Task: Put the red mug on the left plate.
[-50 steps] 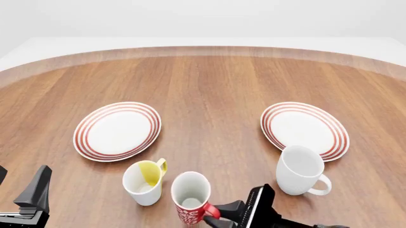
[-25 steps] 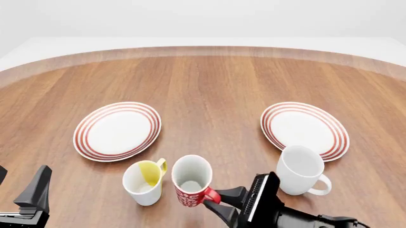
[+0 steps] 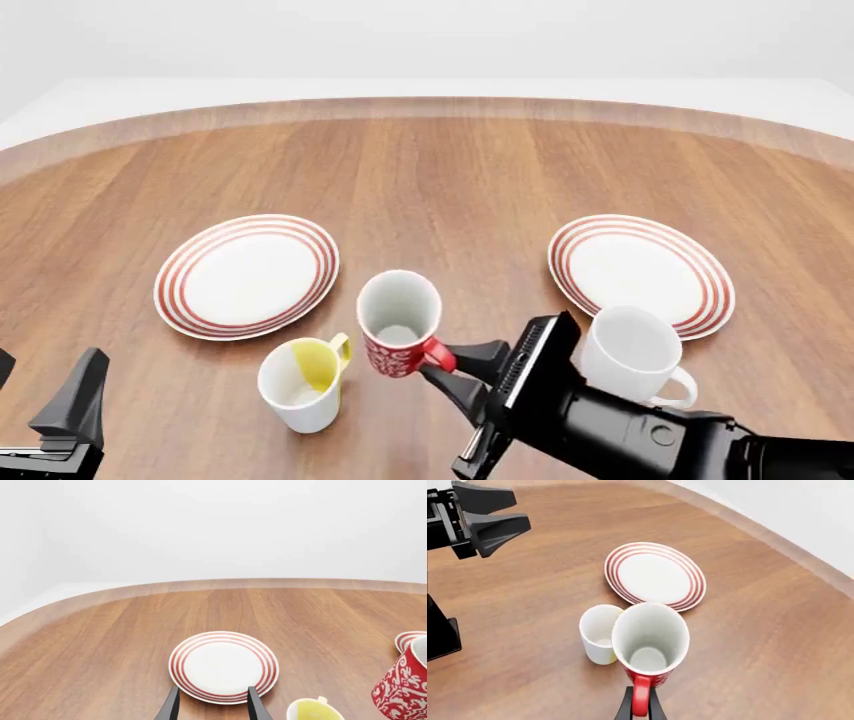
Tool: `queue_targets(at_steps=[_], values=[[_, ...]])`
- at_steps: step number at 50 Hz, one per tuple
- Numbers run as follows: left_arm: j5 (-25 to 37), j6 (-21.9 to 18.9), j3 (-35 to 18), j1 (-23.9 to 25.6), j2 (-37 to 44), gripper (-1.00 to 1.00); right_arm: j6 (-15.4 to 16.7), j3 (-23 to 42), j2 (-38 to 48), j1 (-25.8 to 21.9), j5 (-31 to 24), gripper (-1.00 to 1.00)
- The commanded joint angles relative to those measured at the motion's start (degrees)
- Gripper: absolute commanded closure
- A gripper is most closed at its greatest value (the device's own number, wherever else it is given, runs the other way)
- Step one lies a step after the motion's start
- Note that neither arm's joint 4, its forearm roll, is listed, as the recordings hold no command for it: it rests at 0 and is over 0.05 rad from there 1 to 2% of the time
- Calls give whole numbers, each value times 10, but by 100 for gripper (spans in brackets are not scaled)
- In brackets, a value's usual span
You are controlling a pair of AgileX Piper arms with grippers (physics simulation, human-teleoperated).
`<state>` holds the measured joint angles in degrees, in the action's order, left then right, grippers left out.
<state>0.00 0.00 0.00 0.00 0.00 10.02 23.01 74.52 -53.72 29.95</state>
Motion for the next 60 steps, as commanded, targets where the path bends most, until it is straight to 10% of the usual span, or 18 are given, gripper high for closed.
queue_targets(at_steps=[1, 60], values=[[0, 0, 0, 0, 0, -100, 20, 49, 10, 34, -14, 100], [0, 0, 0, 0, 0, -100, 85, 271, 127, 31, -102, 100]])
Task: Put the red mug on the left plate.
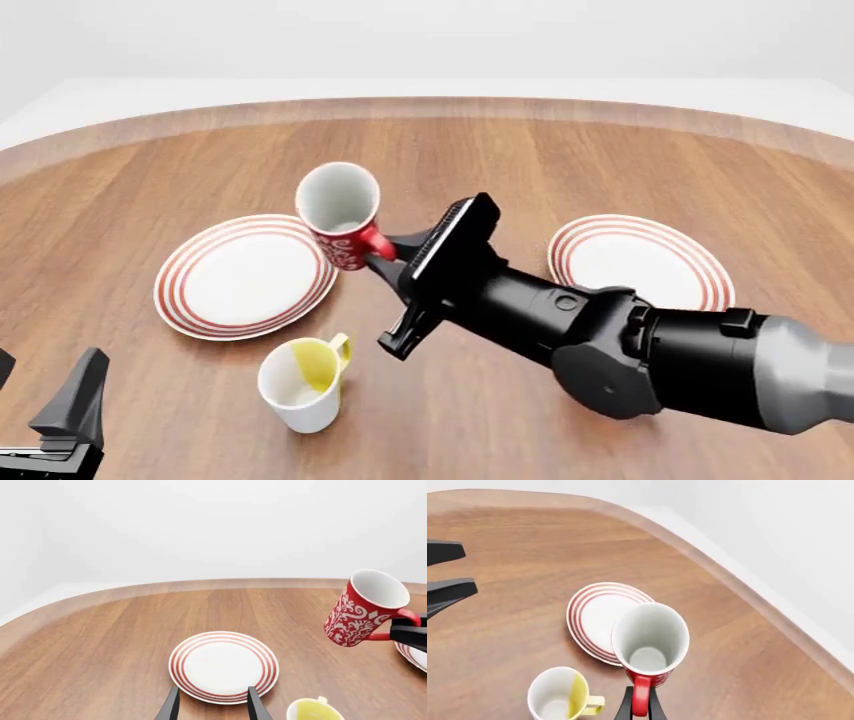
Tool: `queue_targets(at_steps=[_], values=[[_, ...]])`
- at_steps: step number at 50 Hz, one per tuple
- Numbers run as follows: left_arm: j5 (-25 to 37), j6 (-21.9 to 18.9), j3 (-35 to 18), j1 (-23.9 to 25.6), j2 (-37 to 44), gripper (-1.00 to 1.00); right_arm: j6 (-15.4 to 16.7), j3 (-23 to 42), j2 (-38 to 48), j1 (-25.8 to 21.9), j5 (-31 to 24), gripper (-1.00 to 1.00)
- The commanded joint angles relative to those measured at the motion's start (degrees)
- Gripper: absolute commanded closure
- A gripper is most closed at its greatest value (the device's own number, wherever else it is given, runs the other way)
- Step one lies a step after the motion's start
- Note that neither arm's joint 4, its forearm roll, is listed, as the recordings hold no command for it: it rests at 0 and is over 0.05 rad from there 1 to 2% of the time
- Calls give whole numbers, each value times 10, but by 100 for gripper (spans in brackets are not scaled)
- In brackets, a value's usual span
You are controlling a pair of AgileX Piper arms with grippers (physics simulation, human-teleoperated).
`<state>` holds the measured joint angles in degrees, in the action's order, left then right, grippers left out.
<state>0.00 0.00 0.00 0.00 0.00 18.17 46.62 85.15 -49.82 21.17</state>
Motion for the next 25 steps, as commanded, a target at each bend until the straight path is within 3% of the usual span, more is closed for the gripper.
queue_targets(at_steps=[1, 25], values=[[0, 0, 0, 0, 0, -100, 4, 42, 25, -11, -18, 100], [0, 0, 0, 0, 0, -100, -9, 141, 120, -19, -39, 100]])
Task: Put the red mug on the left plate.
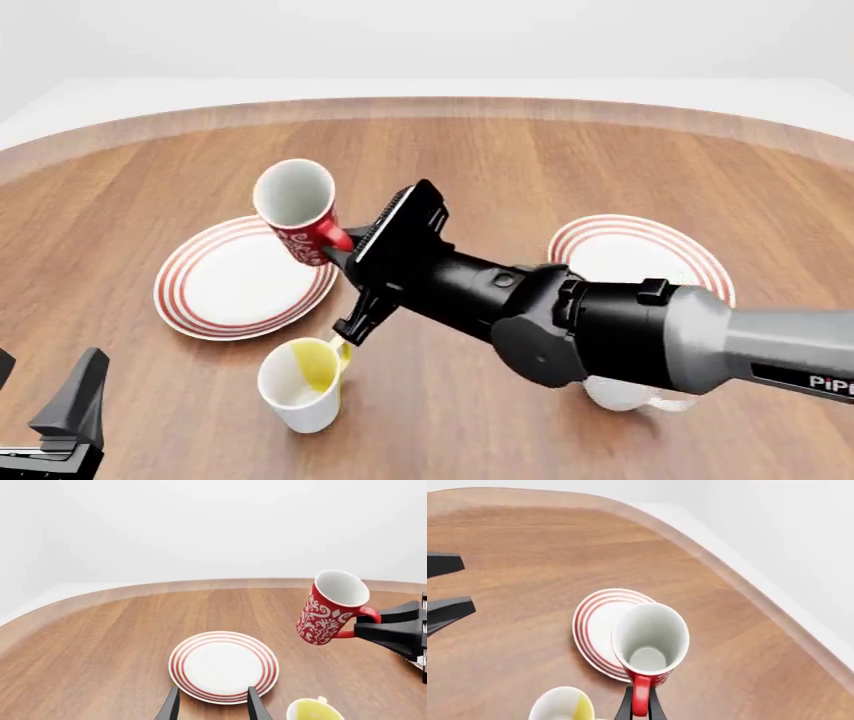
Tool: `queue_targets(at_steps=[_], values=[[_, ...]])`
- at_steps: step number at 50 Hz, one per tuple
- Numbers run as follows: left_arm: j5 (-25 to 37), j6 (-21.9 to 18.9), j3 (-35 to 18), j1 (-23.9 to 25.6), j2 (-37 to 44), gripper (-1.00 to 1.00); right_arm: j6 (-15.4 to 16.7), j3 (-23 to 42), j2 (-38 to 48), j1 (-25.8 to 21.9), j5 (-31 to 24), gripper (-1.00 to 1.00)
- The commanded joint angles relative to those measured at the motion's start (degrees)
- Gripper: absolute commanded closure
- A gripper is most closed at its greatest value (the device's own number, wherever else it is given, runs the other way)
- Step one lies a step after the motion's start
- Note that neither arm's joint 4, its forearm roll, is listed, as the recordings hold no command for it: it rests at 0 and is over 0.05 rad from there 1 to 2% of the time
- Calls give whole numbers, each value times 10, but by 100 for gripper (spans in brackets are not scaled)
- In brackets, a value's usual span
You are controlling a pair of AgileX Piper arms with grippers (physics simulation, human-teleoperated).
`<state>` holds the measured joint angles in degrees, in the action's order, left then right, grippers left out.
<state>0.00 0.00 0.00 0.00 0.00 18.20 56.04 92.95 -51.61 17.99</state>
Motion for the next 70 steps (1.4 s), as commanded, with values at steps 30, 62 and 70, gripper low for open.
queue_targets(at_steps=[30, 62, 70], values=[[0, 0, 0, 0, 0, -100, -45, 219, 160, 0, -64, 100], [0, 0, 0, 0, 0, -100, -103, 405, 288, -1, -126, 100], [0, 0, 0, 0, 0, -100, -122, 419, 320, 6, -127, 100]])
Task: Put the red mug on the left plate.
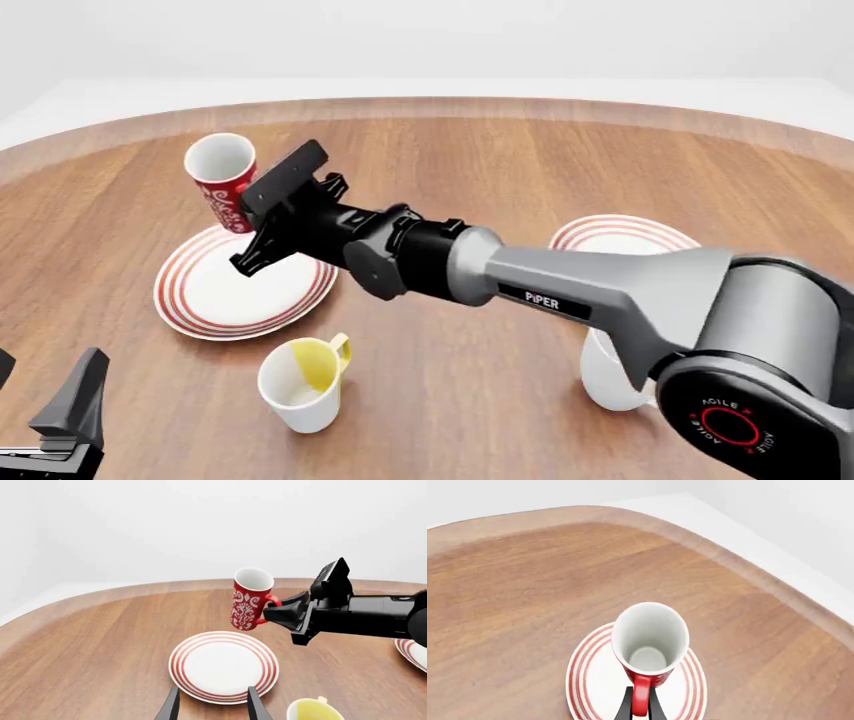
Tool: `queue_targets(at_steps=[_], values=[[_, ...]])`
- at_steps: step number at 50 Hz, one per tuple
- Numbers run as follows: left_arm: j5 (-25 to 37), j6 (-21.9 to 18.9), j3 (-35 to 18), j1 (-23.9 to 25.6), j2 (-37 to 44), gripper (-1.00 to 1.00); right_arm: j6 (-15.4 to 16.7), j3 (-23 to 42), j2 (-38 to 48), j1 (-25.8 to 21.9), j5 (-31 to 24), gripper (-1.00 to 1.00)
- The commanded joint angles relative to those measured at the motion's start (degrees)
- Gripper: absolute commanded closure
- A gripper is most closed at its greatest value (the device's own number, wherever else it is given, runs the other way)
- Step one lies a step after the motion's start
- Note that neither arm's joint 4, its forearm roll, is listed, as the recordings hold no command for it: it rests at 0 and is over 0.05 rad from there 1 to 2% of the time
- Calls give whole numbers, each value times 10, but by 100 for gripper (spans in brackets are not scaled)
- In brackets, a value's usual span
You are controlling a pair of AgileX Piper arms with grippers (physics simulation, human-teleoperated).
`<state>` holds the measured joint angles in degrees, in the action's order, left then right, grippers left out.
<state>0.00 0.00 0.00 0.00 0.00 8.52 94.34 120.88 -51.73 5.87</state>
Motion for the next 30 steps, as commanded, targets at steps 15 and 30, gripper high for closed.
queue_targets(at_steps=[15, 30], values=[[0, 0, 0, 0, 0, -100, -39, 70, 86, 15, -19, 100], [0, 0, 0, 0, 0, -100, -53, 102, 120, 18, -41, 100]])
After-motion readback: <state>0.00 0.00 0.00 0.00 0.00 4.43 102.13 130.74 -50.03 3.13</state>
